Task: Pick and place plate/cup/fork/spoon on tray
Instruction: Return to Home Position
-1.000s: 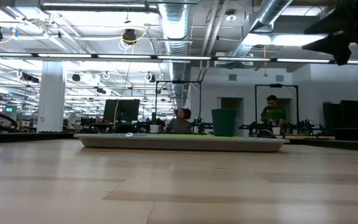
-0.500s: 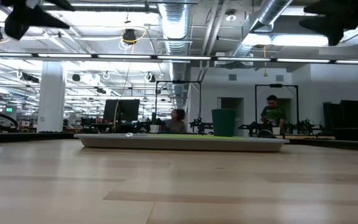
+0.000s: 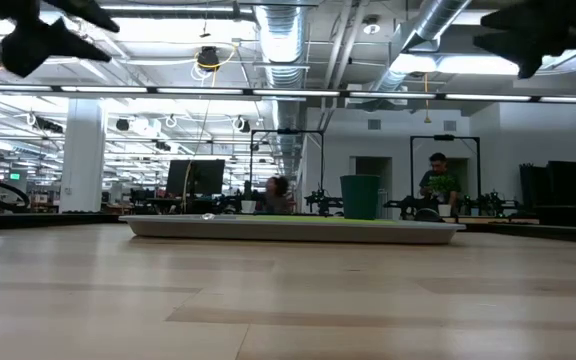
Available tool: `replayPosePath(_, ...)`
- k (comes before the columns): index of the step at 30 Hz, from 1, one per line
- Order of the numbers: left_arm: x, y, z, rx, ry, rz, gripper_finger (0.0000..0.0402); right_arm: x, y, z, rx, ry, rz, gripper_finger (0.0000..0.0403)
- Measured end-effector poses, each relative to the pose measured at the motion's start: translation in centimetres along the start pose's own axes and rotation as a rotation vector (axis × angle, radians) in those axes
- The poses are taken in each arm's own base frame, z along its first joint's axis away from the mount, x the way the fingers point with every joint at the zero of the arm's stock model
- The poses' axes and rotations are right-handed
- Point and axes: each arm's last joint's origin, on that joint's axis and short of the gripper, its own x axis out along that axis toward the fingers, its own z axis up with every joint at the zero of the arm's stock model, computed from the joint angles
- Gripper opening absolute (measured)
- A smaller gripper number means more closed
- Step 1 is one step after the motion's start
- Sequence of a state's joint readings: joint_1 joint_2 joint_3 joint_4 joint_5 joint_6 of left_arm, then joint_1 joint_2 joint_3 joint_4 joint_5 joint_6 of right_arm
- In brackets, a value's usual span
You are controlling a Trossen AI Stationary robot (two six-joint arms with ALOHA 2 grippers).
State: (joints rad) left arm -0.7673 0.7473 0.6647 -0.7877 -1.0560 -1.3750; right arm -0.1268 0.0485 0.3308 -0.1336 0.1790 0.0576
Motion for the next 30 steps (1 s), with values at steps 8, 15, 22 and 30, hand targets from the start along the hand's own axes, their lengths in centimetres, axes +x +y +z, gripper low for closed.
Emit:
replayPosePath(8, -0.6, -0.9, -0.7, 0.143, -0.116, -0.034, 0.0188, 0.9, -0.3, -1.5, -0.008, -0.085, -0.046, 0.0233)
replayPosePath(15, -1.4, -2.4, -2.1, 0.275, -0.144, -0.103, 0.0188, 0.9, -0.7, -1.6, -0.008, -0.077, -0.058, 0.0233)
replayPosePath(22, -0.4, -3.7, -4.9, 0.366, -0.22, -0.056, 0.0188, 1.2, -1.0, -2.0, 0.021, -0.031, -0.049, 0.0233)
replayPosePath(30, 1.8, -3.3, -7.0, 0.267, -0.436, 0.041, 0.0188, 2.1, -0.9, -2.8, 0.082, 0.056, -0.026, 0.0233)
